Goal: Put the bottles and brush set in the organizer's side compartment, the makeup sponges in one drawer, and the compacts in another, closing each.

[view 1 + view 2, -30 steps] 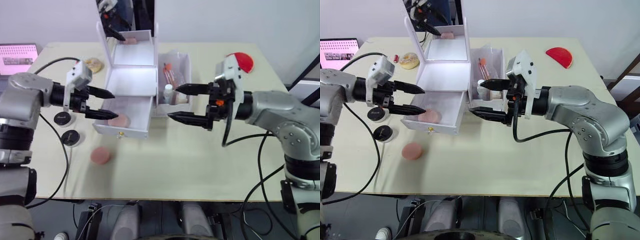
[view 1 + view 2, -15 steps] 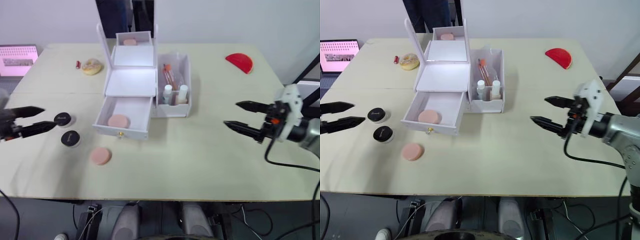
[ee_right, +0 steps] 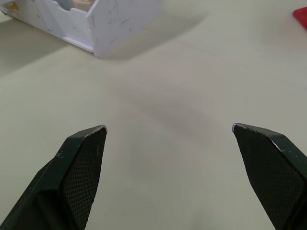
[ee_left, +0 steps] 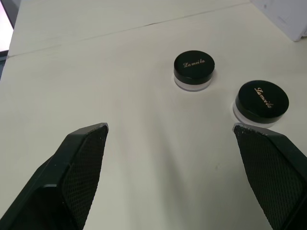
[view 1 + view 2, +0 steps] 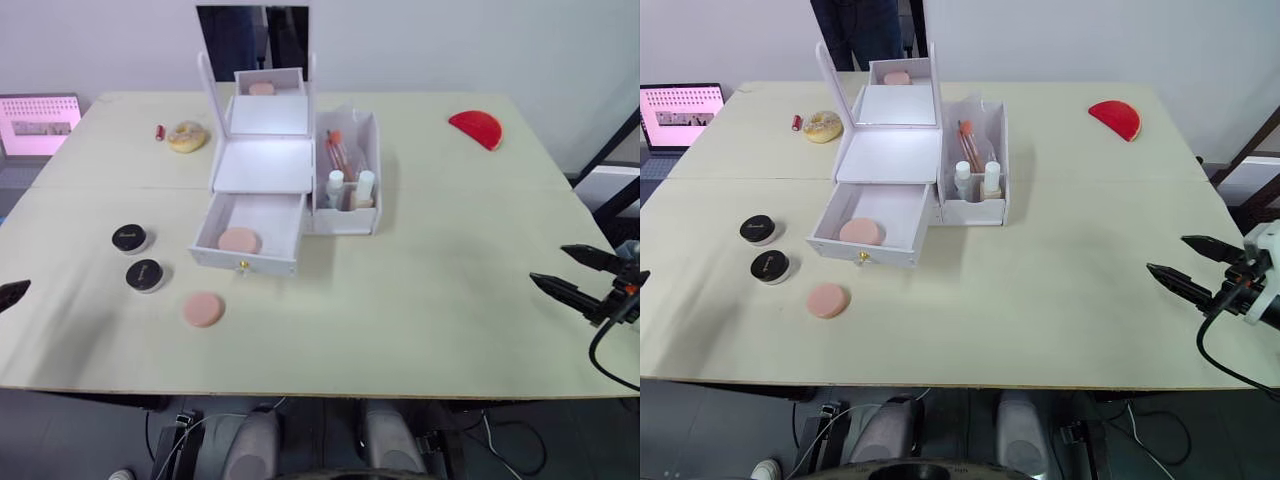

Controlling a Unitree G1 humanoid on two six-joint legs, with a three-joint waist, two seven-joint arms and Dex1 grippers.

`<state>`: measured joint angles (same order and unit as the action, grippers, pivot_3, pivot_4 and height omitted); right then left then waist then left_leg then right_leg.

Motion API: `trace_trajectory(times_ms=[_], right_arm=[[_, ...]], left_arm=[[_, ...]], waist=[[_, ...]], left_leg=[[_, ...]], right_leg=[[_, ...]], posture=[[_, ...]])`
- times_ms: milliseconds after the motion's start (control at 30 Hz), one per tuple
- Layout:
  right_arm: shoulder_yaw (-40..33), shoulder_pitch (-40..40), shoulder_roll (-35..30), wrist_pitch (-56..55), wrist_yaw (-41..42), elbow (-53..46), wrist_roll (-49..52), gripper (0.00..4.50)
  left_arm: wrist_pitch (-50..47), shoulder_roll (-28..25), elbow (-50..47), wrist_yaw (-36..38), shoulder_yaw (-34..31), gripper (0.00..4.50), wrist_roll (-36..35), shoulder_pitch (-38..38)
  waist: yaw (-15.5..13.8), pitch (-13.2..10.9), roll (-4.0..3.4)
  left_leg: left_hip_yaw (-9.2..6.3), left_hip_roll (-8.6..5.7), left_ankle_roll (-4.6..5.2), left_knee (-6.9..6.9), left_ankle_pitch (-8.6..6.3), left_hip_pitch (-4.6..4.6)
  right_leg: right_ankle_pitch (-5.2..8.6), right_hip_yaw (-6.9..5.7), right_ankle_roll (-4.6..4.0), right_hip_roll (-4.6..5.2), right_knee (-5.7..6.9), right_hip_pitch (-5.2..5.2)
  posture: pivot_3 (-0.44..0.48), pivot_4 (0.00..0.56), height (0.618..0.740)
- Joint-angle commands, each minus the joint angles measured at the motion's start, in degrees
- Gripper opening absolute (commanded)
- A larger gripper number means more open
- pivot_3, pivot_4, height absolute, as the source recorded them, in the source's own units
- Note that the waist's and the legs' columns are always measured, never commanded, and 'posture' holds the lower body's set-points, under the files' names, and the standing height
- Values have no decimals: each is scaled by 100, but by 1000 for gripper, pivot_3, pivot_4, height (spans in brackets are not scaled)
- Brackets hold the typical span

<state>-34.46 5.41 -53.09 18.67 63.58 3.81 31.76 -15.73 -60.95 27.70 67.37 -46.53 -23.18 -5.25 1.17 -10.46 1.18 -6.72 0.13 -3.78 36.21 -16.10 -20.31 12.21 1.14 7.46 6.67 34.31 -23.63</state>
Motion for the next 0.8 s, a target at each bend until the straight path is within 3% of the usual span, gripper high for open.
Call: trace_trajectory(times_ms=[33, 233, 333, 533, 633, 800], right_arm=[[-123, -93, 5, -45, -20, -171, 100, 4500], [-7, -265, 70, 129, -159, -474, 234, 4500], [243, -444, 77, 459, -271, -966, 423, 4500], [1276, -1383, 94, 1601, -678, -2417, 1235, 4500], [2012, -2269, 117, 2119, -805, -2865, 1539, 4500], [2718, -3366, 237, 2486, -760, -3000, 1679, 4500]], left_arm=[[82, -91, -70, -37, -141, 4385, -119, 19], [116, -67, -216, -3, -70, 4385, -145, -26], [36, 133, -730, -80, -29, 4385, -231, -166], [-700, 1245, -3417, -718, 370, 4385, -671, -953], [-1216, 1782, -4803, -1248, 754, 4385, -921, -1363], [-1395, 2046, -5613, -1611, 1418, 4385, -811, -1660]], waist=[[5, 0, 0], [1, 0, 0], [3, 0, -1], [4, -2, -8], [-15, -4, -1], [-56, -3, 5]], left_leg=[[0, 0, 0, -1, 0, 0], [1, 0, 0, -4, 0, -2], [1, 0, 0, -2, 0, -1], [5, 6, -1, -3, 0, -3], [5, 6, -2, -1, -1, -7], [2, 6, -2, 1, -1, -8]], right_leg=[[0, 0, 0, 0, 0, 0], [0, 0, 0, 0, -2, -1], [0, 0, 0, 1, -2, -1], [-6, 4, -7, 2, -5, -1], [-16, 4, -21, 1, -9, -1], [-15, 0, -23, -1, -13, 1]], posture=[[0, 150, 739], [0, 150, 739], [0, 150, 739], [0, 150, 739], [0, 150, 739], [0, 150, 739]])
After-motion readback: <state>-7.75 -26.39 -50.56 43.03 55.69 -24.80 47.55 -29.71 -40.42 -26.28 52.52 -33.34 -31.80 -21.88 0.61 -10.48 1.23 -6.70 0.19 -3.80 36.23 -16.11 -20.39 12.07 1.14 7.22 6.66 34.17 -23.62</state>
